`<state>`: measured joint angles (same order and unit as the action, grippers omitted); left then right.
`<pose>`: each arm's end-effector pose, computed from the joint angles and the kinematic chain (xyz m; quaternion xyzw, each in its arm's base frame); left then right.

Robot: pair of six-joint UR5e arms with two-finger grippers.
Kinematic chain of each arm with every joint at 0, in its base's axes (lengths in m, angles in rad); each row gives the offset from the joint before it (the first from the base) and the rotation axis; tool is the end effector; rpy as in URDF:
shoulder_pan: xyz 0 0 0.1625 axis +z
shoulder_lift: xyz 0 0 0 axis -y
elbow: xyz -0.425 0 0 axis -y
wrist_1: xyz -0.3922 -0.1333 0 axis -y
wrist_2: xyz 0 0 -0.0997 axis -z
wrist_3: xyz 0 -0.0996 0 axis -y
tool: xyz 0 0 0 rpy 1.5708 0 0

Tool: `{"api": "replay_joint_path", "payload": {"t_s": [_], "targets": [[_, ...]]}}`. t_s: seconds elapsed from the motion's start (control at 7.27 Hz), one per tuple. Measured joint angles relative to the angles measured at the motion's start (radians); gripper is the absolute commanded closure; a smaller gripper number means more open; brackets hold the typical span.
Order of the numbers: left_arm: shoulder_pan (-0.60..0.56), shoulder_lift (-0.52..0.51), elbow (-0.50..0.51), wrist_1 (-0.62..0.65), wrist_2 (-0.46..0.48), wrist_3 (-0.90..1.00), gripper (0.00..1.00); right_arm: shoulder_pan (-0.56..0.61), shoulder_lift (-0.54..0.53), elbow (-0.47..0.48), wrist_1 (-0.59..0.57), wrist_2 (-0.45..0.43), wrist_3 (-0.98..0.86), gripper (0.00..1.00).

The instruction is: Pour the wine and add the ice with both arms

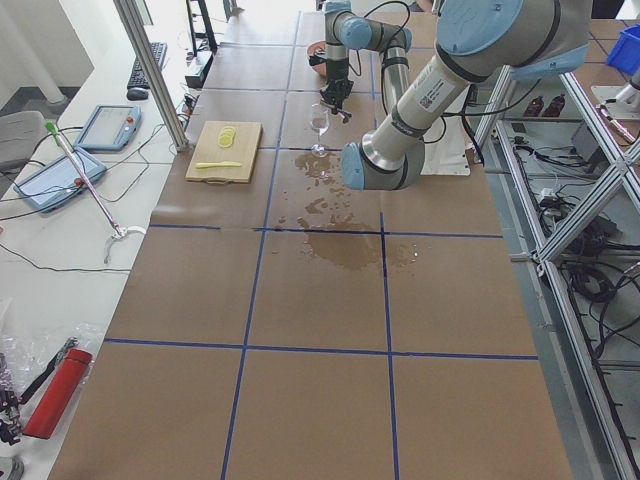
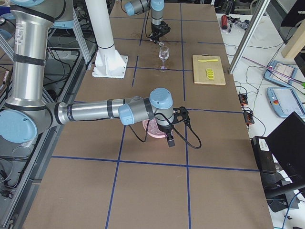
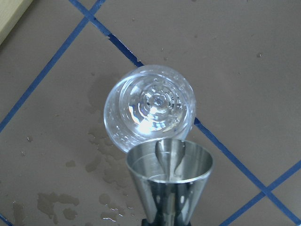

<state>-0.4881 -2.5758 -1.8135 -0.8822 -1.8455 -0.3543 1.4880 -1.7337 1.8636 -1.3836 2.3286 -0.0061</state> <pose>0.4966 -0.3840 0.0468 0.1191 0.2790 0.3744 0.8762 0.0285 -0.4411 0.5687 0.1326 -0.3706 -0.0991 0.9139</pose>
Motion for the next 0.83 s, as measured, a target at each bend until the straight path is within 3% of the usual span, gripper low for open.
{"api": "replay_joint_path", "payload": {"t_s": [0.41,0.83], "targets": [[-0.035,0.094,-0.127,-0.051,0.000,0.039,1.00,0.000,0.002,0.000,0.000,0.000,0.000,0.00],[-0.093,0.332,-0.264,-0.366,0.023,0.050,1.00,0.000,0.002,0.000,0.000,0.000,0.001,0.00]]}}
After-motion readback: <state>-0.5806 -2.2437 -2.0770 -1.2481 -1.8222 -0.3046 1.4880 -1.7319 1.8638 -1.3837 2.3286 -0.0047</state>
